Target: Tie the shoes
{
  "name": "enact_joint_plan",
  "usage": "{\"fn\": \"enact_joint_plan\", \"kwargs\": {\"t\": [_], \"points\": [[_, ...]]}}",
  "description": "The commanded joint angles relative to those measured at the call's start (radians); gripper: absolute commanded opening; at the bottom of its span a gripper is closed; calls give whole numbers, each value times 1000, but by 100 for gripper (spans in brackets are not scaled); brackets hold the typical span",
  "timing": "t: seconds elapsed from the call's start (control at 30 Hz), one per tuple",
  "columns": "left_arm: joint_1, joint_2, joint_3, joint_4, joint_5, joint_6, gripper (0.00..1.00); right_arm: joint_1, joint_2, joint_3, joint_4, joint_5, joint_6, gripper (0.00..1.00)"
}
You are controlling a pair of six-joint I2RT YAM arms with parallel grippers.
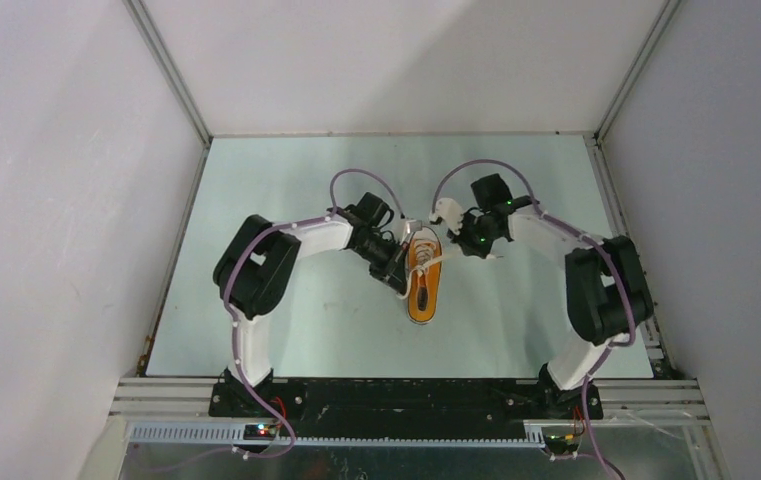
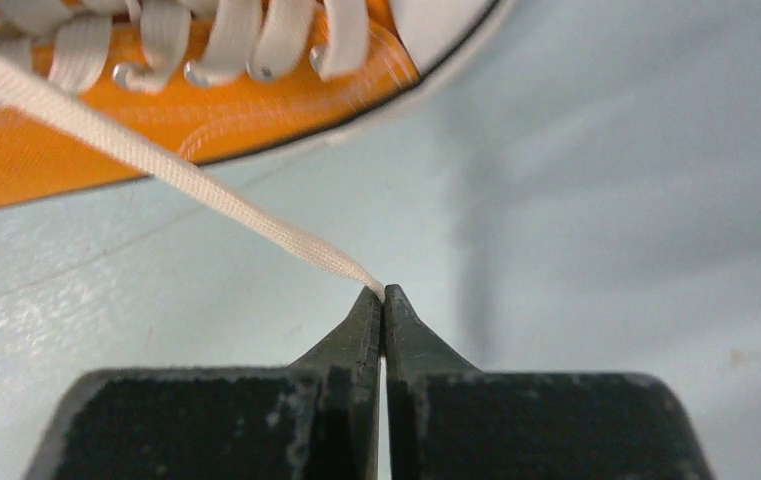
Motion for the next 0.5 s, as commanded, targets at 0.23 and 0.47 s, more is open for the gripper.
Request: {"fn": "enact_joint_plan", "kwargs": {"t": [0.23,0.47], "points": [[74,-257,-94,-71,-669,41,0,-226,-162,-7,-234,18,113,0],[72,-294,-190,-77,-924,30,0,-339,-173,-16,-264,52,167,0]]}}
